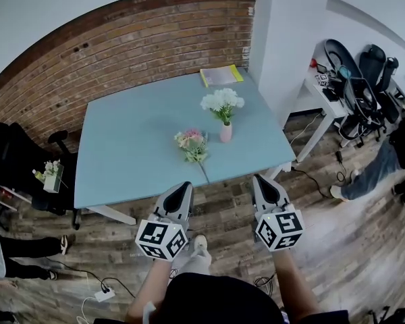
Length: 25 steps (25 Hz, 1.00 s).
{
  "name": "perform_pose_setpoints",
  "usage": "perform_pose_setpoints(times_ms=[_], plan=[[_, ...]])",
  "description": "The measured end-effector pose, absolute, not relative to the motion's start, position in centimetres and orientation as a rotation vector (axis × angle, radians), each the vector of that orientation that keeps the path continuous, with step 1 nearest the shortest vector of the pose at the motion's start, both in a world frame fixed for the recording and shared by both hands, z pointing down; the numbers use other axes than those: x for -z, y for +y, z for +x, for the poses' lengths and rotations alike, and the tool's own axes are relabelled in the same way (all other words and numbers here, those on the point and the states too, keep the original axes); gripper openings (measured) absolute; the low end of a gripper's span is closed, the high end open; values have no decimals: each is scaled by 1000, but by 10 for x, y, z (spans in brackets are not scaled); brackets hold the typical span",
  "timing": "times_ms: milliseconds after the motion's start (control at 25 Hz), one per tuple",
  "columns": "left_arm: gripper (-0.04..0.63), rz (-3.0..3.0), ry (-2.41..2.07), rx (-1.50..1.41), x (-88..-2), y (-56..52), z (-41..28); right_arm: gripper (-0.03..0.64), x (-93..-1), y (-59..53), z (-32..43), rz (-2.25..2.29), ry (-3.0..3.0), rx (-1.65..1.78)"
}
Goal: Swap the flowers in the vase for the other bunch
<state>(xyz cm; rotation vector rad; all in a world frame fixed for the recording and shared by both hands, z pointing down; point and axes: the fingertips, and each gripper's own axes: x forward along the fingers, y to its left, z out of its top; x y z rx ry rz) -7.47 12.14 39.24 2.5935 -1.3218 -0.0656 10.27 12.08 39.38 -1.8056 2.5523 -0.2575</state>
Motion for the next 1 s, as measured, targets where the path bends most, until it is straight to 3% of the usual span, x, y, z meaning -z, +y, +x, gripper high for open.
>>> perform_pose_setpoints(times_ms=[1000], plan=[[6, 2581, -1212, 71, -400, -55, -111, 5, -396, -49, 52, -1871, 2607, 243]])
